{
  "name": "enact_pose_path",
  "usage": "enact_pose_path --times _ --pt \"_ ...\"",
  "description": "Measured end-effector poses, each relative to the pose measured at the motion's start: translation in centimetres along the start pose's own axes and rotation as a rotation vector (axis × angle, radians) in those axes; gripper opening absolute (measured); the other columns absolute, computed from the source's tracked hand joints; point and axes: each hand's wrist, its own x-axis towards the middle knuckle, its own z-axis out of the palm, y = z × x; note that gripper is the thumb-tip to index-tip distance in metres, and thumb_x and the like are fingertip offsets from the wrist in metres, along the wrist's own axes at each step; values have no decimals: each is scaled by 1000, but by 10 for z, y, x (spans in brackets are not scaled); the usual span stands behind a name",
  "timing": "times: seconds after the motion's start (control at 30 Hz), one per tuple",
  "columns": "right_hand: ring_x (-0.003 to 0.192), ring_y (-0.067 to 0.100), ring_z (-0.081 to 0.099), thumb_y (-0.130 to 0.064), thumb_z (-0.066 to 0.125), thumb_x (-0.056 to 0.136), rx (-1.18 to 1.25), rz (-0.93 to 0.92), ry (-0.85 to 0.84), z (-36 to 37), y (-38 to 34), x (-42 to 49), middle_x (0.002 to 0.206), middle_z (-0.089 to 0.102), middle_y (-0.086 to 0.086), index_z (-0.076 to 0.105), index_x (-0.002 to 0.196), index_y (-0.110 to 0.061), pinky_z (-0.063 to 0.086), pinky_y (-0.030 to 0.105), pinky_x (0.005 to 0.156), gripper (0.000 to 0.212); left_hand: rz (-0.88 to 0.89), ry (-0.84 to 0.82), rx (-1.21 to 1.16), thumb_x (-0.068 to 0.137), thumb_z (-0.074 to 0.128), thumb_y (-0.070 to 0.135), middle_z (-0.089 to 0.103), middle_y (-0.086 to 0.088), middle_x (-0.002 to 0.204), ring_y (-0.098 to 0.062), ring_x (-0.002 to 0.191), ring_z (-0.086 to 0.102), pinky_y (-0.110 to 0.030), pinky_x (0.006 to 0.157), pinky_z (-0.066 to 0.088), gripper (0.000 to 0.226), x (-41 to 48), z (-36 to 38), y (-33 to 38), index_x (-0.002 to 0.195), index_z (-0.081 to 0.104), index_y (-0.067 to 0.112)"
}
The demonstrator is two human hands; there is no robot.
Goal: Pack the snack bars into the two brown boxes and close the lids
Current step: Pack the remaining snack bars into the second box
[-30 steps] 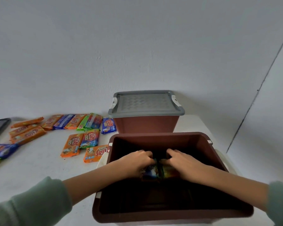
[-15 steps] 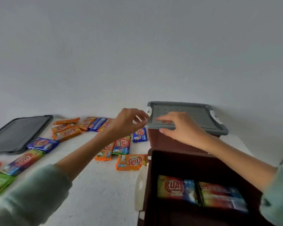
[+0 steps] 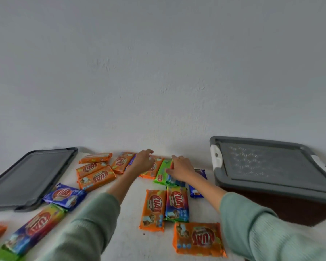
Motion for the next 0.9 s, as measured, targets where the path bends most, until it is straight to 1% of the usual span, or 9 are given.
enact_pose_path --times 0.1,0.17,0.27,0.33,0.5,0.57,0.63,0.8,0.9 --pt "131 33 34 -50 47 91 3 106 -48 12 7 27 141 39 19 29 140 -3 30 39 105 70 -33 -22 -36 95 40 16 31 -19 146 -30 135 29 -37 109 25 49 17 28 -5 141 29 4" --pt "134 34 31 -54 47 89 35 150 -72 18 9 34 144 34 19 24 143 -4 29 40 108 77 -44 -9 -9 96 37 22 29 -17 147 -31 136 26 -40 110 24 48 26 44 -10 141 28 6" --pt "142 39 8 -56 46 88 61 204 -139 29 9 34 153 7 24 -1 150 -14 17 45 114 88 -30 -45 136 99 27 31 15 -15 154 -32 143 9 -43 115 10 51 34 61 -21 145 20 11" --pt "142 41 2 -54 48 89 56 231 -167 32 10 33 153 -1 27 -10 149 -20 12 45 115 90 -14 -58 177 100 22 33 5 -13 156 -32 144 -2 -44 116 3 52 34 64 -25 148 12 15" --pt "136 39 22 -34 58 87 127 227 -184 19 15 28 146 19 23 3 149 -25 29 41 109 84 -4 -84 195 101 20 31 4 -13 156 -34 144 -4 -46 116 2 50 25 62 -24 148 11 19" --pt "132 38 28 -26 65 82 172 232 -195 14 18 25 141 22 20 13 146 -26 34 41 107 83 -27 -106 215 101 20 31 5 -14 156 -35 143 -1 -48 117 8 50 16 63 -20 148 11 19" --pt "127 36 33 -19 70 77 204 229 -205 9 19 22 137 25 18 24 141 -26 39 42 104 79 -59 -119 249 100 24 31 8 -15 154 -37 141 9 -49 113 20 49 3 64 -16 147 13 20" --pt "123 35 37 -14 72 76 211 213 -228 5 20 12 132 27 17 27 136 -25 44 41 99 76 -97 -173 269 96 34 36 24 -17 147 -35 134 21 -51 106 27 54 -17 58 -17 146 14 34" --pt "123 34 37 -13 71 77 244 206 -217 3 18 8 134 30 18 31 136 -26 43 39 98 73 -55 -139 268 85 52 39 50 -15 130 -31 121 44 -41 98 41 57 -13 48 -19 139 37 29"
